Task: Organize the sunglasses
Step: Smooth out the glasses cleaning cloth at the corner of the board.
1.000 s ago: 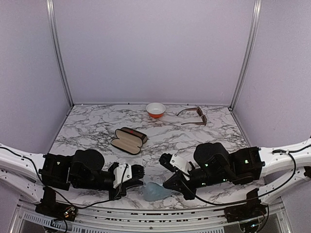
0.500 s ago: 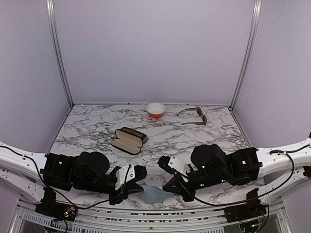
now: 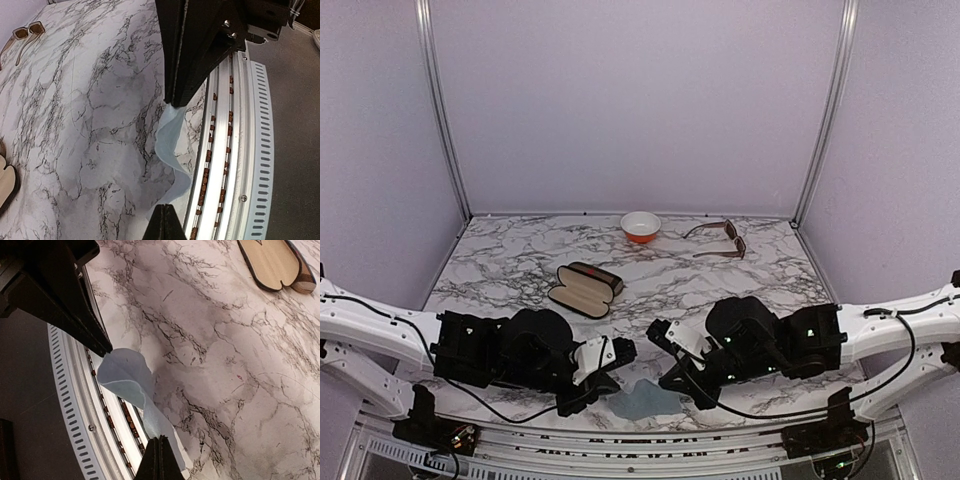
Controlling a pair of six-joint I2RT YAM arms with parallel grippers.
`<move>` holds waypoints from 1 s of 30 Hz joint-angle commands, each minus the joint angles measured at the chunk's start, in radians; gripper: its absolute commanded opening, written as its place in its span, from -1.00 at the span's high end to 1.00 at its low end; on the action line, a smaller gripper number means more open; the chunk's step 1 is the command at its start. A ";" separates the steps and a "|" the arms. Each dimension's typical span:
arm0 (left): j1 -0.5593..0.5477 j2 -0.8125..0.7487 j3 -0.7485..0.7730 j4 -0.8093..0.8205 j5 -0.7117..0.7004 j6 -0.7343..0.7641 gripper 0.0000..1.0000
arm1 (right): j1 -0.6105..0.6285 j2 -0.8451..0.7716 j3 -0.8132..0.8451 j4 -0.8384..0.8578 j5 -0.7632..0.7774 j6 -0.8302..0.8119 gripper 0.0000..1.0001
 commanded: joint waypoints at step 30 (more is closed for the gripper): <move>0.222 0.231 0.061 0.129 0.109 0.088 1.00 | -0.189 0.185 -0.001 0.080 0.021 -0.117 1.00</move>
